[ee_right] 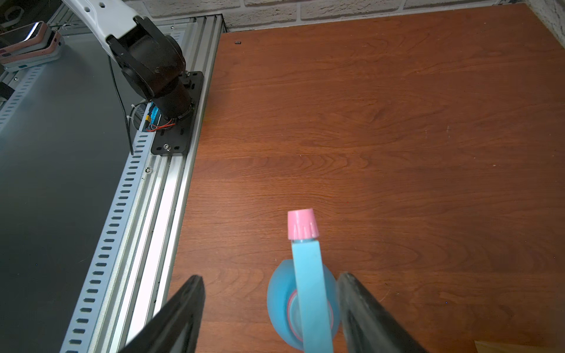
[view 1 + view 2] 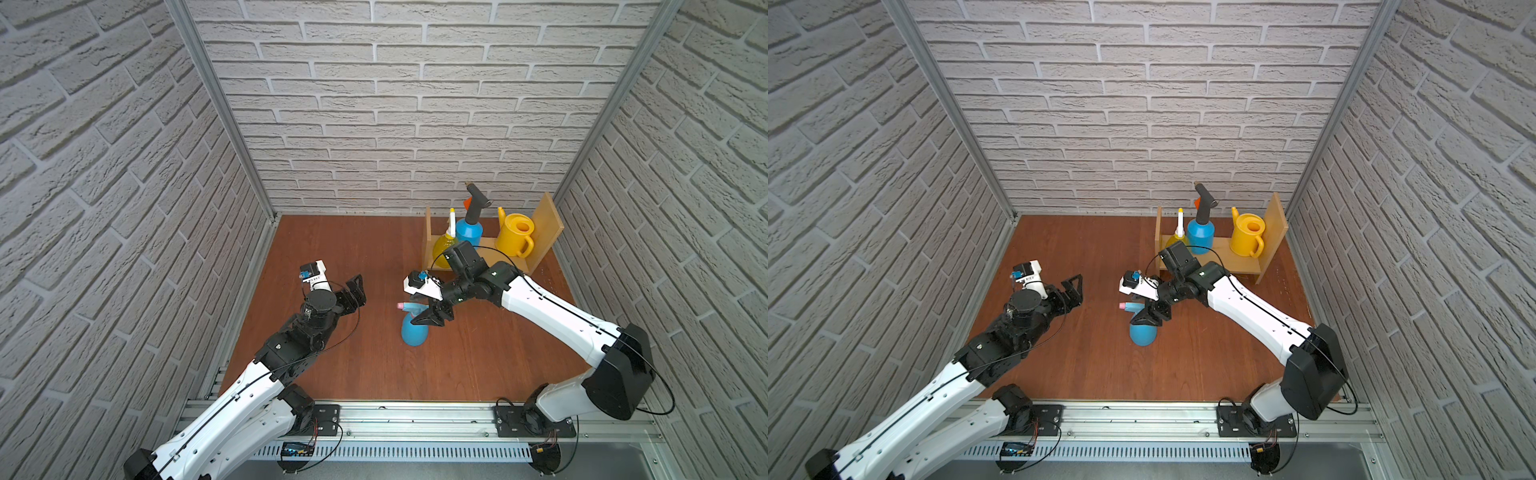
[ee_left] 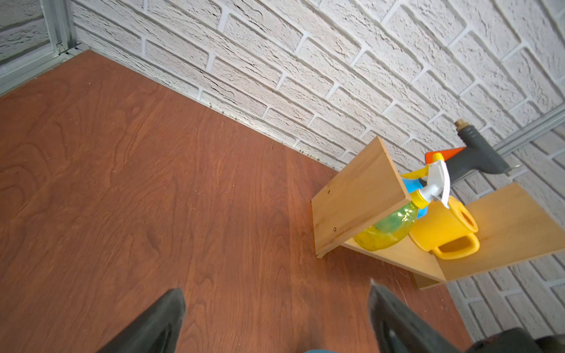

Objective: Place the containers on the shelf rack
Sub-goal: 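Pick up a container from the center of the board.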

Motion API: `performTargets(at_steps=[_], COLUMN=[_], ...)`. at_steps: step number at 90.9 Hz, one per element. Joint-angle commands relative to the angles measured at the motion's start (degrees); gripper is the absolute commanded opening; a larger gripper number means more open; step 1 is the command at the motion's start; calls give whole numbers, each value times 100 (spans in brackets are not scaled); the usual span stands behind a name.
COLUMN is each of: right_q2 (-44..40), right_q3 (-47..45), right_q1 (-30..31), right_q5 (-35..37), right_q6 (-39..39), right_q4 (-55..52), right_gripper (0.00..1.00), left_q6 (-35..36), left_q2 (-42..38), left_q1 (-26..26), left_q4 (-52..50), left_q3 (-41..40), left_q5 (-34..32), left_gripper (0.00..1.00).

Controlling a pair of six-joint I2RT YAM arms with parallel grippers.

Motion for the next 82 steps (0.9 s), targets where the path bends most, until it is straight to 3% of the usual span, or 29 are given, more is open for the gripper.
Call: performTargets(at_steps=[1, 9, 34, 51, 59, 69, 82], right_q2=[112, 259, 383, -50, -509, -1374, -3026], right_q3=[221, 302, 374, 70, -262, -824, -1709], right_q1=[38, 38, 45, 46, 46, 46, 16], right_q5=[-41, -89, -13, 154, 372, 1092, 3121], right_q6=[-233, -380, -491, -196, 206, 1147, 2924], right_q4=[-217, -384, -510, -120, 137, 432, 886], right_gripper=[73, 69, 36, 14, 9, 4, 4], left_q6=[-226, -219, -196, -26, 113, 313, 424], left_q2=[-59, -74, -99, -121, -131, -107, 70], left_q1=[20, 17, 16, 13, 21, 19, 17], left_q4=[29, 36, 176, 398, 606, 958, 1452], left_q3=[-8, -29, -105, -144, -171, -219, -307], left_q5=[-102, -82, -39, 125, 301, 527, 747], left_gripper=[98, 98, 98, 98, 98, 98, 98])
